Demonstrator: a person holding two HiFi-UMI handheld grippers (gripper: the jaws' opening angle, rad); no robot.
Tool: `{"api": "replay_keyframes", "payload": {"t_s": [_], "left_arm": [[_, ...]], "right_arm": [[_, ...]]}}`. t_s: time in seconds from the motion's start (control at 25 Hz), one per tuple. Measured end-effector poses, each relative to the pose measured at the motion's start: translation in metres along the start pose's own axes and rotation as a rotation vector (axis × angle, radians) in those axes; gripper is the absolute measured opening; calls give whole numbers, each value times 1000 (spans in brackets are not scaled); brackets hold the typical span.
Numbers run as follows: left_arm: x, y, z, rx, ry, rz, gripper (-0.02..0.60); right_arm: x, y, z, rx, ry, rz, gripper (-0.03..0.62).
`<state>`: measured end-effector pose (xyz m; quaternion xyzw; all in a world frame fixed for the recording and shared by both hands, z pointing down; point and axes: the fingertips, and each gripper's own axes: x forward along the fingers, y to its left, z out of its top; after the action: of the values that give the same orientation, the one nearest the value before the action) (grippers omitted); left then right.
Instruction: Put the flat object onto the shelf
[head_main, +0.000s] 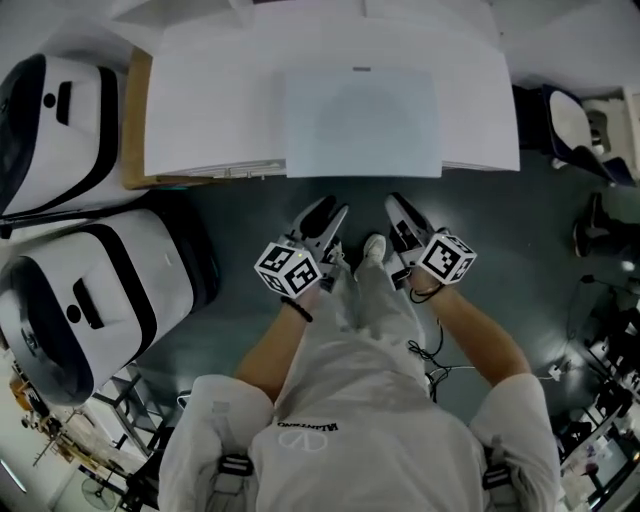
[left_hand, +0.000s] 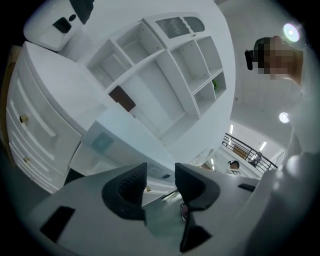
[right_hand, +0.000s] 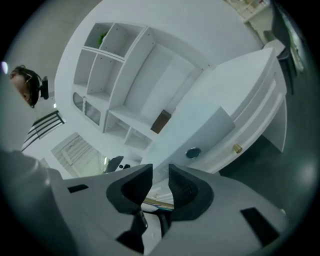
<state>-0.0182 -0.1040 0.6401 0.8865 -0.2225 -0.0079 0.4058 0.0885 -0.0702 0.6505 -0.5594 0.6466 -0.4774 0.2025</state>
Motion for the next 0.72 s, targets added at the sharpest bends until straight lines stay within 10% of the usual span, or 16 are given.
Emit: {"api": "replay_keyframes", "payload": {"t_s": [0.72], "left_arm": [[44, 36, -15, -389, -228, -67, 379]], "right_arm": [[11, -44, 22, 306, -174, 159, 293]]}}
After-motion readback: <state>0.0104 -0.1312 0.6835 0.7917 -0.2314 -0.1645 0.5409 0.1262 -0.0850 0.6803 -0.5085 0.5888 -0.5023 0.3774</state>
